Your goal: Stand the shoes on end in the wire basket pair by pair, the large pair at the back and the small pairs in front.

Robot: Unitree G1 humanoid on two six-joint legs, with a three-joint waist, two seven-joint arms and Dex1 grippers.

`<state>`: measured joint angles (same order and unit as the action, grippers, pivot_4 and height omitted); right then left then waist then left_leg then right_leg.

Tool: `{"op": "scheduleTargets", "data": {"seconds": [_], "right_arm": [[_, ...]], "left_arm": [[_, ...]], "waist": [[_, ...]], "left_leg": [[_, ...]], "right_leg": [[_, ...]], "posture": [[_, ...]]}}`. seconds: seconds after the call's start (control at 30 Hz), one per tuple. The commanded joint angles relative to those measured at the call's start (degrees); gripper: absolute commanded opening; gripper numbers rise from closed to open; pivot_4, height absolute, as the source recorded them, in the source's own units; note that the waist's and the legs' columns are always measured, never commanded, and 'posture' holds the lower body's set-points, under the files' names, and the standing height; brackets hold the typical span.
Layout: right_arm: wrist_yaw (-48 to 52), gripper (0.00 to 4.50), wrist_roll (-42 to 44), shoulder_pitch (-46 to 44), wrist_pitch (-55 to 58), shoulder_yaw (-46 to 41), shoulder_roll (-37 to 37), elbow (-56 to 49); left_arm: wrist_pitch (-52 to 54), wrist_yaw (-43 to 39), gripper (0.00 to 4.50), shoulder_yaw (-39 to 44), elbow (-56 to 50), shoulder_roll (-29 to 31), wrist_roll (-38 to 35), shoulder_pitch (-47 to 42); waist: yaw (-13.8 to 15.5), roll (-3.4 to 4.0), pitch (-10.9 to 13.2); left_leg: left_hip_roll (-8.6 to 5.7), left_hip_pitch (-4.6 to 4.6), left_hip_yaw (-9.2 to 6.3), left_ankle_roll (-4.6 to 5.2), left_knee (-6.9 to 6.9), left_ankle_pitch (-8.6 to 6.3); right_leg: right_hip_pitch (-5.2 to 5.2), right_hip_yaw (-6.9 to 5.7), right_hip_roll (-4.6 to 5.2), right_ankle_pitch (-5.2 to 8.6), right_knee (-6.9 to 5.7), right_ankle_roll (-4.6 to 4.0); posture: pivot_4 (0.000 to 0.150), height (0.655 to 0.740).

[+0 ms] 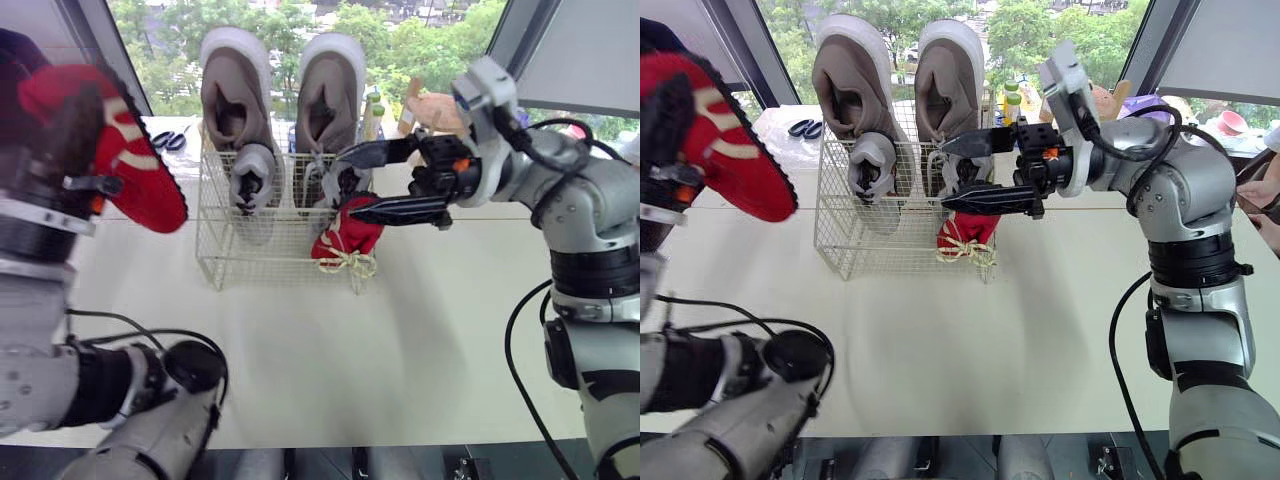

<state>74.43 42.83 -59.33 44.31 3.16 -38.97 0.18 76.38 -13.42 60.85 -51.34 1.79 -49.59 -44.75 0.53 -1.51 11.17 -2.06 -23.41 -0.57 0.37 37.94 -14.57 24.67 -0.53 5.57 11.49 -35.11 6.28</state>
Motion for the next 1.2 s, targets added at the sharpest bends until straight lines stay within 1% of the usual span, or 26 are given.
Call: {"op": "scheduleTargets", "data": {"seconds": [0.03, 0.2, 0.3, 0.33, 0.43, 0.47, 0.53, 0.63, 0.77, 0.87, 0.93, 1.03, 1.1, 1.13, 1.17, 1.2], "right_arm": [[-0.50, 4.50, 0.69, -0.47, 1.49, -1.97, -1.57, -2.74], [-3.34, 4.50, 2.07, 1.26, 4.65, -3.87, -2.89, -6.07], [-4.83, 4.50, 2.44, 2.44, 5.71, -4.88, -3.85, -7.96], [-5.34, 4.50, 2.94, 2.79, 6.32, -5.41, -4.11, -8.50], [-6.95, 4.50, 3.76, 3.84, 7.39, -6.43, -4.40, -9.89], [-7.28, 4.50, 3.62, 4.39, 7.44, -6.33, -4.62, -10.60], [-8.16, 4.50, 4.10, 5.30, 8.04, -6.68, -4.89, -11.99], [-9.11, 4.50, 4.78, 5.74, 8.61, -7.34, -5.18, -12.62], [-10.11, 4.50, 5.33, 6.08, 8.94, -7.43, -4.93, -13.17], [-10.56, 4.50, 5.39, 6.29, 8.75, -7.24, -4.53, -13.03], [-10.76, 4.50, 5.22, 6.26, 8.34, -6.85, -4.18, -12.62], [-10.78, 4.50, 4.97, 6.04, 7.94, -6.43, -3.76, -12.03], [-10.64, 4.50, 4.84, 6.02, 7.79, -6.35, -3.74, -11.79], [-10.48, 4.50, 4.78, 6.09, 7.69, -6.36, -3.82, -11.65], [-10.38, 4.50, 4.75, 6.15, 7.62, -6.35, -3.88, -11.55], [-10.29, 4.50, 4.69, 6.27, 7.57, -6.39, -4.00, -11.41]], "left_arm": [[-10.28, -0.23, 0.04, -8.82, 1.04, -1.19, -0.86, 3.87], [-23.11, -2.07, 0.04, -19.47, 7.92, -2.03, 2.02, 9.88], [-28.73, -2.88, 0.04, -25.56, 10.76, -1.52, 4.76, 14.05], [-30.92, -3.34, 0.04, -27.85, 11.47, -1.54, 6.13, 15.97], [-41.98, -4.75, 0.04, -33.69, 15.09, -2.25, 13.25, 20.81], [-44.15, -5.64, 0.04, -35.70, 16.78, -1.68, 14.97, 22.36], [-46.46, -7.13, 0.04, -39.36, 18.94, -1.41, 16.04, 25.87], [-48.01, -7.91, 0.04, -42.47, 19.53, -0.32, 15.91, 29.54], [-47.32, -7.47, 0.04, -43.64, 17.96, 1.94, 13.39, 35.08], [-47.04, -7.51, 0.04, -43.66, 16.71, 3.18, 10.03, 38.72], [-46.18, -7.12, 0.04, -42.96, 16.33, 3.88, 6.02, 40.10], [-44.99, -6.37, 1.18, -42.12, 15.39, 5.42, 0.14, 40.61], [-44.72, -4.62, 2.03, -41.49, 14.49, 6.91, -1.57, 40.58], [-43.98, -3.59, 2.56, -40.77, 13.75, 8.12, -3.61, 40.86], [-43.48, -2.78, 2.56, -40.33, 13.26, 9.10, -5.29, 41.11], [-42.78, -2.46, 2.56, -39.14, 11.91, 10.61, -8.48, 42.25]], "waist": [[0.13, 0.01, 0.00], [0.21, 0.00, 0.00], [0.19, 0.01, -0.01], [0.19, 0.01, -0.01], [0.17, 0.01, -0.01], [0.19, 0.02, -0.02], [0.21, 0.10, -0.07], [0.21, 0.18, -0.12], [0.20, 0.20, -0.13], [0.03, 0.22, -0.14], [-0.03, 0.23, -0.14], [0.06, 0.22, -0.14], [0.21, 0.22, -0.14], [0.24, 0.22, -0.13], [0.21, 0.22, -0.13], [0.20, 0.23, -0.13]], "left_leg": [[0.00, 0.00, 0.02, 0.03, 0.00, -0.02], [-0.01, 0.00, 0.05, 0.09, 0.04, -0.05], [-0.01, 0.00, 0.09, 0.16, 0.04, -0.09], [-0.01, 0.00, 0.10, 0.17, 0.04, -0.09], [-0.01, -0.01, 0.16, 0.23, 0.04, -0.12], [0.00, -0.01, 0.17, 0.23, 0.04, -0.12], [0.00, 0.03, 0.19, 0.24, 0.04, -0.12], [0.00, 0.04, 0.22, 0.27, 0.05, -0.14], [0.01, 0.04, 0.21, 0.31, 0.07, -0.15], [0.02, 0.04, 0.21, 0.35, 0.07, -0.18], [0.04, 0.04, 0.22, 0.38, 0.06, -0.19], [0.06, 0.04, 0.22, 0.38, 0.06, -0.19], [0.05, 0.03, 0.22, 0.38, 0.07, -0.19], [0.05, 0.03, 0.22, 0.38, 0.07, -0.19], [0.04, 0.02, 0.21, 0.38, 0.09, -0.19], [0.04, 0.02, 0.21, 0.38, 0.09, -0.19]], "right_leg": [[0.00, 0.02, 0.00, 0.00, 0.00, 0.00], [0.00, 0.06, 0.03, 0.03, 0.04, -0.06], [-0.01, 0.08, 0.04, 0.11, 0.06, -0.22], [-0.01, 0.10, 0.04, 0.11, 0.07, -0.22], [0.00, 0.13, 0.05, 0.11, 0.11, -0.22], [0.00, 0.13, 0.06, 0.12, 0.11, -0.23], [-0.02, 0.14, 0.08, 0.13, 0.12, -0.26], [-0.04, 0.16, 0.11, 0.14, 0.14, -0.28], [-0.04, 0.15, 0.11, 0.14, 0.14, -0.28], [-0.04, 0.16, 0.12, 0.14, 0.15, -0.28], [-0.02, 0.16, 0.11, 0.14, 0.15, -0.28], [-0.01, 0.15, 0.10, 0.15, 0.15, -0.29], [-0.01, 0.15, 0.10, 0.15, 0.15, -0.29], [-0.02, 0.14, 0.10, 0.15, 0.15, -0.29], [-0.03, 0.14, 0.10, 0.15, 0.15, -0.29], [-0.03, 0.14, 0.10, 0.15, 0.16, -0.29]], "posture": [[0.150, 0.7400], [0.150, 0.7400], [0.150, 0.7400], [0.150, 0.7400], [0.150, 0.7400], [0.150, 0.7400], [0.150, 0.7400], [0.150, 0.7400], [0.150, 0.7400], [0.150, 0.7400], [0.150, 0.7400], [0.150, 0.7400], [0.150, 0.7400], [0.150, 0.7400], [0.150, 0.7400], [0.150, 0.7400]]}}
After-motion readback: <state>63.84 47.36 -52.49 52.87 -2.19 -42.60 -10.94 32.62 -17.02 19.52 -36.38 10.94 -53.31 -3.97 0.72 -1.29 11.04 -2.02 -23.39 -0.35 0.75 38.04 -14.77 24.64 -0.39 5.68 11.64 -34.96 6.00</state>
